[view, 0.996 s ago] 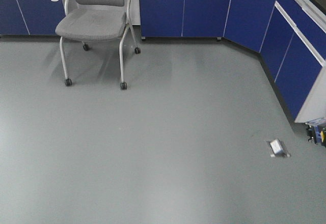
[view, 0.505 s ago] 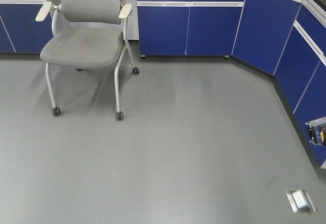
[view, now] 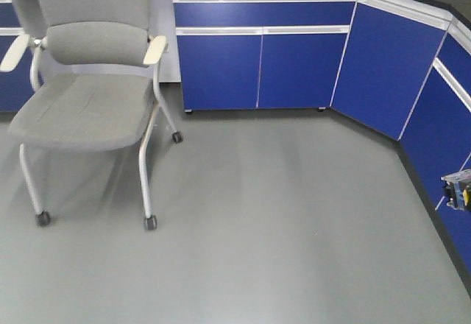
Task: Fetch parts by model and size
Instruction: 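Drive the base to the bench with the orange-red tray, holding both buttons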
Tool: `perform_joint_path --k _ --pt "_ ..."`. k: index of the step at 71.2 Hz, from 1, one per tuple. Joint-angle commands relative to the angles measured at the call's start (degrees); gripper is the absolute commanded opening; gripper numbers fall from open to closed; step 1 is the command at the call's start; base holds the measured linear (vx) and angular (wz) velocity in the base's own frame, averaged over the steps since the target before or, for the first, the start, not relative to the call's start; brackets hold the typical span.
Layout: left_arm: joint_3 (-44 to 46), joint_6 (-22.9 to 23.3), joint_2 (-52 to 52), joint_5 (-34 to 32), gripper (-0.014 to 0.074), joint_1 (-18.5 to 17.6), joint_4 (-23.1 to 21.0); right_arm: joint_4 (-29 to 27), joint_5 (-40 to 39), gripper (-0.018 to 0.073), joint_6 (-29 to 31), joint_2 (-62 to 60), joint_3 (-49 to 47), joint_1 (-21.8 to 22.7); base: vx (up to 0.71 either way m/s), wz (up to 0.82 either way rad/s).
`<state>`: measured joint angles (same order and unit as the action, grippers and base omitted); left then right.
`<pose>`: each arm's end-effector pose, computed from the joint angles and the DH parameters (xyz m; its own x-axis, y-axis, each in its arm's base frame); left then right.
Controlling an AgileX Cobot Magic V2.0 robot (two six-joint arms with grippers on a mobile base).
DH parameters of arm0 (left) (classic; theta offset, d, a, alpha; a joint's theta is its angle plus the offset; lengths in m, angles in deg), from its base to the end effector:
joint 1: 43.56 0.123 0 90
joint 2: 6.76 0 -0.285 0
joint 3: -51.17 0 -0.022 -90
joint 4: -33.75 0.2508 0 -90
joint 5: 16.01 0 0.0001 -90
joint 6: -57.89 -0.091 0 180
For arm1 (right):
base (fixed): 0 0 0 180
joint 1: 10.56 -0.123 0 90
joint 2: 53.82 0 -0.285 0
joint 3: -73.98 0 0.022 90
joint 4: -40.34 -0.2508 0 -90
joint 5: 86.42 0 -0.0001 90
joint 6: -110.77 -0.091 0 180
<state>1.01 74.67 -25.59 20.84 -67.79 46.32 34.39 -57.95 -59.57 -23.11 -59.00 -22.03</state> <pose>0.0446 -0.0070 0.3017 -0.2710 -0.0042 -0.9626 0.2623 0.9618 -0.0781 0.0801 0.0209 0.3181 -0.2516 -0.1297 -0.9591 -0.2653 0.9623 -0.0605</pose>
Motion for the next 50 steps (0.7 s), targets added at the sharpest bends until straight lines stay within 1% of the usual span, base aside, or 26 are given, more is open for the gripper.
perform_joint_path --k 1,15,26,38,50 --pt "1.4 0.2 -0.6 -4.5 -0.0006 -0.2 0.4 0.0 -4.7 -0.0005 0.5 0.3 -1.7 0.2 0.53 -0.15" --pt "1.4 0.2 -0.6 -4.5 -0.0006 -0.2 0.4 0.0 -4.7 -0.0005 0.5 0.4 -1.7 0.2 0.5 -0.21" --pt "1.4 0.2 -0.6 -4.5 -0.0006 -0.2 0.4 0.0 -4.7 -0.0005 0.5 0.7 -1.7 0.2 0.45 -0.44" --pt "1.4 0.2 -0.6 -4.5 -0.0006 -0.2 0.4 0.0 -4.7 -0.0005 0.5 0.7 -1.7 0.2 0.4 -0.71" --pt "1.4 0.2 -0.6 -4.5 -0.0006 -0.2 0.4 0.0 -4.7 -0.0005 0.5 0.7 -1.7 0.2 0.33 -0.98"
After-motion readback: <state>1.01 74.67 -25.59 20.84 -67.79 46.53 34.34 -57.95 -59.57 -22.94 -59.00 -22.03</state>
